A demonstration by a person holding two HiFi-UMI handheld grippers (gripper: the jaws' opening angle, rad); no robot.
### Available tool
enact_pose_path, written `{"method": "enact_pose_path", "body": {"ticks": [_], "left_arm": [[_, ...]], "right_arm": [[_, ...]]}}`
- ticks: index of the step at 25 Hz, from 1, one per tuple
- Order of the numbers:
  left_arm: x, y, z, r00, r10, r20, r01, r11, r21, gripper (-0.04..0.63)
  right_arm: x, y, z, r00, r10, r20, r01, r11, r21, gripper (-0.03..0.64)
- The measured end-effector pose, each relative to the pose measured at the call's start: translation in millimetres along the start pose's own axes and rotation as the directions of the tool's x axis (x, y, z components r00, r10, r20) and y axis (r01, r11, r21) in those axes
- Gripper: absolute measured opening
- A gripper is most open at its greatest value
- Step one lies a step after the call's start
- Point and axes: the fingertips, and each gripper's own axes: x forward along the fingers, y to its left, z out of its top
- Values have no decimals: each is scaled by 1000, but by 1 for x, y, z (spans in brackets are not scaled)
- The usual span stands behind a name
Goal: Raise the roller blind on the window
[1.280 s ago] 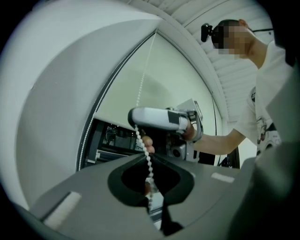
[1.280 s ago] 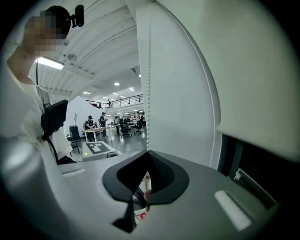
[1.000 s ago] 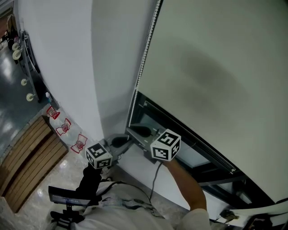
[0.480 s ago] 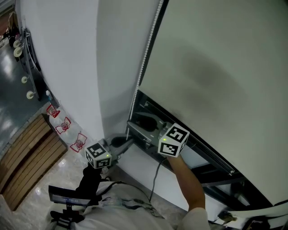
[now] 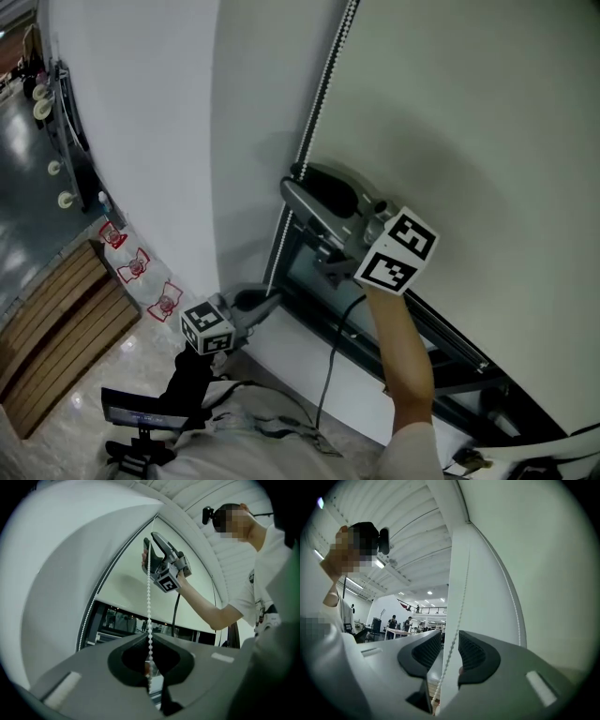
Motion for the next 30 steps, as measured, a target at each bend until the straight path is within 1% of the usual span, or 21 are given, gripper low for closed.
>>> {"method": "enact_pose_path", "body": {"ticks": [4,11,22,23,25,27,30], "left_arm": [[1,1,1,1000,2,-1,-2,1000,5,-2],[3,-1,2,1000,-4,1,4,1000,5,-2],[4,-1,-1,1000,-6,-8,5,1000,-2,-2],[4,-1,-1,1000,-5,-8,5,1000,-3,-2],[4,-1,-1,1000,-5,-9,5,1000,-3,-2],[4,-2,-2,1000,-6,-10,5,1000,-5,-2],[3,-1,-4,1000,-4,-12,3,1000,-11,-2]], "right_arm": [[2,-3,27,999,3,36,-2,1000,-28,94],[13,-9,57,998,6,68,-2,998,-56,86],[21,-22,98,991,3,137,5,999,-54,64],[21,-23,101,989,-7,145,15,999,-52,53],[20,-28,107,985,-31,167,37,999,-34,2],[19,-30,107,982,-37,183,38,999,1,15],[16,-27,106,980,-26,200,19,999,36,14]]}}
